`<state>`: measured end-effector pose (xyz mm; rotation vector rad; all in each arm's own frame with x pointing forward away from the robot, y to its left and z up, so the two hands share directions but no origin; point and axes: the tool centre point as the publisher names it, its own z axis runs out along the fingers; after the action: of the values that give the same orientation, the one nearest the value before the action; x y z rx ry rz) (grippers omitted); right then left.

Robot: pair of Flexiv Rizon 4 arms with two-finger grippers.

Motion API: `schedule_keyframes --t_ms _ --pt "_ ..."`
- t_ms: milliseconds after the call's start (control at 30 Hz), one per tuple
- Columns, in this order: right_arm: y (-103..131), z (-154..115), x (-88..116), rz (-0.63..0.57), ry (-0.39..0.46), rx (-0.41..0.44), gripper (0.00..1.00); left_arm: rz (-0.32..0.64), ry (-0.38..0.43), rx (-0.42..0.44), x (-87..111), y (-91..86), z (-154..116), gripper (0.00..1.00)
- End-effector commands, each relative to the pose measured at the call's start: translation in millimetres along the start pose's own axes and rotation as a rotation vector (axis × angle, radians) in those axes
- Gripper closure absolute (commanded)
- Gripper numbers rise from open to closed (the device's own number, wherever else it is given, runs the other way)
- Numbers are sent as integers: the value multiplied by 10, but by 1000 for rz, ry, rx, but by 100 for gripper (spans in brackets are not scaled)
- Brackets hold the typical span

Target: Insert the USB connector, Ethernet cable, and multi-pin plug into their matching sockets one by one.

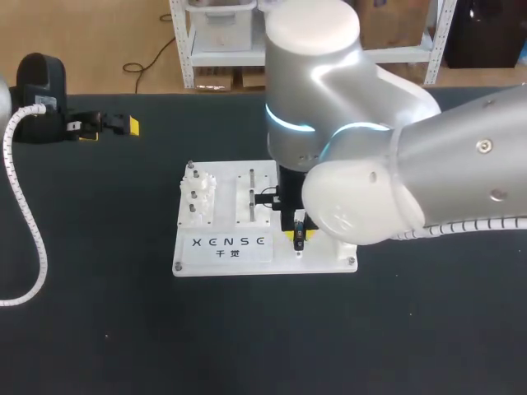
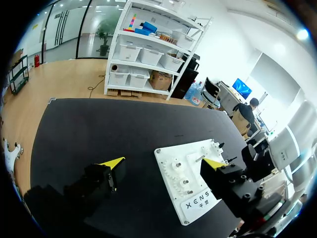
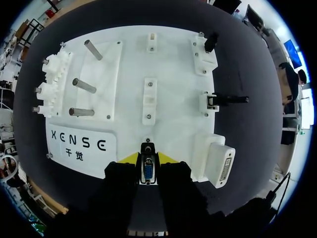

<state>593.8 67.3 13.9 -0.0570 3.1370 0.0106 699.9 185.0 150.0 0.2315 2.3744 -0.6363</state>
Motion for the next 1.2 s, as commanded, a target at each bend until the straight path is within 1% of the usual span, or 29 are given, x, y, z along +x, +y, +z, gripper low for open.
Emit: schedule_keyframes --t_ms 33,67,400,633,900,1200 --pt "7 -15 7 -1 -14 11 98 0 0 0 0 0 0 0" --pt "8 -21 6 -1 -16 12 100 0 0 0 0 0 0 0" --pt "7 -160 -4 5 -37 -4 100 0 0 0 0 0 0 0" --pt "-25 -372 10 14 -64 -11 100 0 0 0 0 0 0 0" --pt "-206 -599 40 28 -100 -18 100 0 0 0 0 0 0 0" --pt "-474 -672 79 54 -114 -21 100 0 0 0 0 0 0 0"
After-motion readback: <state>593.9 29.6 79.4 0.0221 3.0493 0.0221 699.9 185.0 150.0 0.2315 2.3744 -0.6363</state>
